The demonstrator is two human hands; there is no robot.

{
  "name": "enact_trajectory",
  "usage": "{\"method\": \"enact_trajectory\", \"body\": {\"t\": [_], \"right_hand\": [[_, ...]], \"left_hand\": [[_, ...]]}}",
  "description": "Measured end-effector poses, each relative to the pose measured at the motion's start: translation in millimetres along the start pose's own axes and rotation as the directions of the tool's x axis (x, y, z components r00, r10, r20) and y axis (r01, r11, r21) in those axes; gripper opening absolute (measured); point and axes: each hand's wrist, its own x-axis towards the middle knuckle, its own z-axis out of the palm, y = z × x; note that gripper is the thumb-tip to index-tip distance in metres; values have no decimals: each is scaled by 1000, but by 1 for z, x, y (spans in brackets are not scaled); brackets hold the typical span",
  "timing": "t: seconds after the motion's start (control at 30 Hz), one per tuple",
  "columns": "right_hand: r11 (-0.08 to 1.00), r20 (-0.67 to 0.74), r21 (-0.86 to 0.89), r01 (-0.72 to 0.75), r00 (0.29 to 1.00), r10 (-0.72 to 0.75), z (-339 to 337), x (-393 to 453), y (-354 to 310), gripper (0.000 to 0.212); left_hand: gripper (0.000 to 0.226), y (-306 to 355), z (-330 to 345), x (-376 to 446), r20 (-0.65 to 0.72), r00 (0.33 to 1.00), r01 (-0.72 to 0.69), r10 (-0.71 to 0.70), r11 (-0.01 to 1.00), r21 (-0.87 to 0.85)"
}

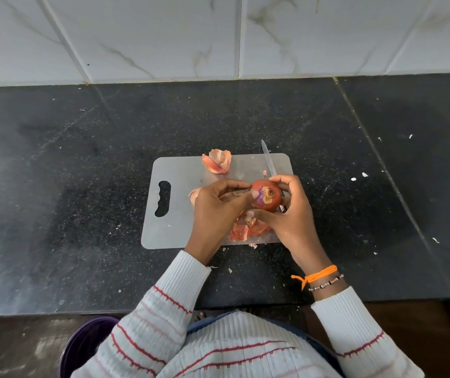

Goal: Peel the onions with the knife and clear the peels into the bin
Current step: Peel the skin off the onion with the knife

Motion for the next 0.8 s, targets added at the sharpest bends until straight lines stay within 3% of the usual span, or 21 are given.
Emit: {"method": "enact_trajectory", "body": {"t": [0.17,0.37,0.47,0.57,0.7,0.8], "right_hand": [[1000,-10,3,9,1000,-9,2,-2,-1,63],[999,-2,-31,30,1000,-31,3,-3,-3,60],[999,36,38,18,999,-19,0,-3,-5,60],[983,63,177,-44,997,34,-1,-3,-5,61],[978,15,193,-83,997,82,1,-5,-3,65],[983,-1,164,-80,997,81,-1,-4,-3,68]], "left_hand": [[7,-3,2,2,-45,993,-106,112,988,111],[11,-4,2,2,-24,988,-146,151,976,162],[9,-6,-3,5,-40,986,-152,162,970,189],[8,-9,-7,10,-54,995,-72,80,989,128],[20,-7,-6,7,128,991,-21,23,1000,-12],[25,0,-5,3,324,945,83,-42,990,-113]]}}
